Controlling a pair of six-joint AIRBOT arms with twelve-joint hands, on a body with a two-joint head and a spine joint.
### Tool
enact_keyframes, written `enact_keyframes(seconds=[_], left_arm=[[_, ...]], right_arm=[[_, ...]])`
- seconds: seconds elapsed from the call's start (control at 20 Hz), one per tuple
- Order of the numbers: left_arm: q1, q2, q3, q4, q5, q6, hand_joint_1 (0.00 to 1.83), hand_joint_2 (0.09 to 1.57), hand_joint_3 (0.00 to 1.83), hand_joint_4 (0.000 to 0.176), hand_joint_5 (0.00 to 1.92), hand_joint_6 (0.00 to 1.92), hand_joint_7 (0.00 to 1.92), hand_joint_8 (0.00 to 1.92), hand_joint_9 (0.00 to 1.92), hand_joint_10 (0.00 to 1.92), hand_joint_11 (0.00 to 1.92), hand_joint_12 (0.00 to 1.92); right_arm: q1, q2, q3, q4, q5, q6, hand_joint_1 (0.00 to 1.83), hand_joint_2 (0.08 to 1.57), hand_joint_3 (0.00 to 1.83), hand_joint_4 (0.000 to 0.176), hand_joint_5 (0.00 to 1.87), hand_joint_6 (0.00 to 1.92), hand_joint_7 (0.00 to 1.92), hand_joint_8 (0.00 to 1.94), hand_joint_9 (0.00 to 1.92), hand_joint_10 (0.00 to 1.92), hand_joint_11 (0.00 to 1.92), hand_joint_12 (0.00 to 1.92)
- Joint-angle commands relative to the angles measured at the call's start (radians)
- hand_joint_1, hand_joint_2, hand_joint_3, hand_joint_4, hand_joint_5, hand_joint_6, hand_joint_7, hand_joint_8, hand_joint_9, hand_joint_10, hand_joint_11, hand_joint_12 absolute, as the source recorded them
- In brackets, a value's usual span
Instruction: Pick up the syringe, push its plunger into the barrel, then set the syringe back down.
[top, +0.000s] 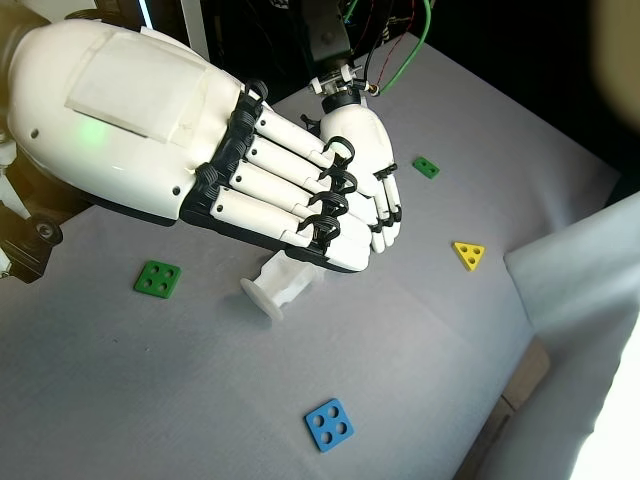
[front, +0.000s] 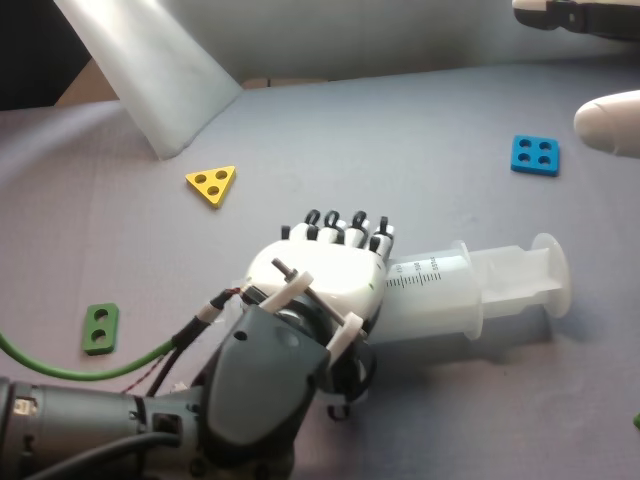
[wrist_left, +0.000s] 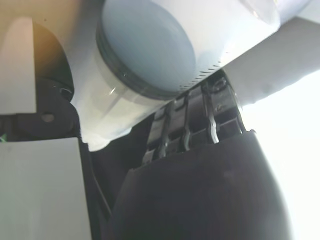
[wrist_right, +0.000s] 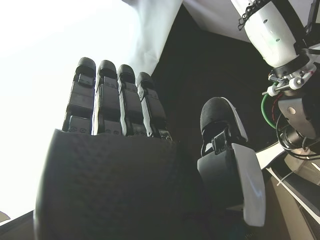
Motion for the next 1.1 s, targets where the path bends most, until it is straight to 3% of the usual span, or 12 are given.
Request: enact_keyframes(seconds=[0.0,0.35,0.8,0.9,1.05], left_arm=[[-0.002,-0.009,0.008,0.075,-0.042,-0.002,1.3,0.93,0.0,0.0,0.02,0.0,0.0,0.0,0.02,0.0,0.0,0.33],[0.004,-0.058,0.051,0.075,-0.054,-0.004,1.29,0.94,0.0,0.0,0.03,0.0,0.01,0.0,0.04,0.0,0.0,0.38],[0.019,-0.063,0.077,0.101,-0.055,-0.008,1.19,0.95,0.0,0.0,0.07,0.0,0.06,0.0,0.08,0.01,0.0,0.37],[0.021,-0.065,0.08,0.101,-0.055,-0.01,1.14,0.94,0.0,0.0,0.11,0.01,0.1,0.01,0.11,0.01,0.0,0.43],[0.021,-0.064,0.073,0.101,-0.056,-0.011,1.09,1.05,0.01,0.0,0.32,0.02,0.37,0.01,0.34,0.02,0.01,0.83]], right_arm=[[0.011,0.001,-0.002,0.013,0.034,-0.001,0.0,1.36,0.0,0.0,0.06,0.0,0.05,0.0,0.04,0.0,0.0,0.1],[0.011,0.0,-0.002,0.013,0.034,-0.001,0.0,1.36,0.0,0.0,0.05,0.0,0.05,0.0,0.04,0.0,0.0,0.12],[0.011,0.0,-0.002,0.013,0.034,-0.001,0.0,1.37,0.0,0.0,0.07,0.01,0.06,0.01,0.07,0.01,0.0,0.34],[0.011,0.0,-0.003,0.013,0.034,-0.001,0.0,1.37,0.0,0.0,0.07,0.0,0.06,0.0,0.07,0.0,0.0,0.33],[0.011,0.0,-0.003,0.013,0.034,-0.001,0.0,1.37,0.0,0.0,0.05,0.0,0.05,0.0,0.06,0.0,0.0,0.28]])
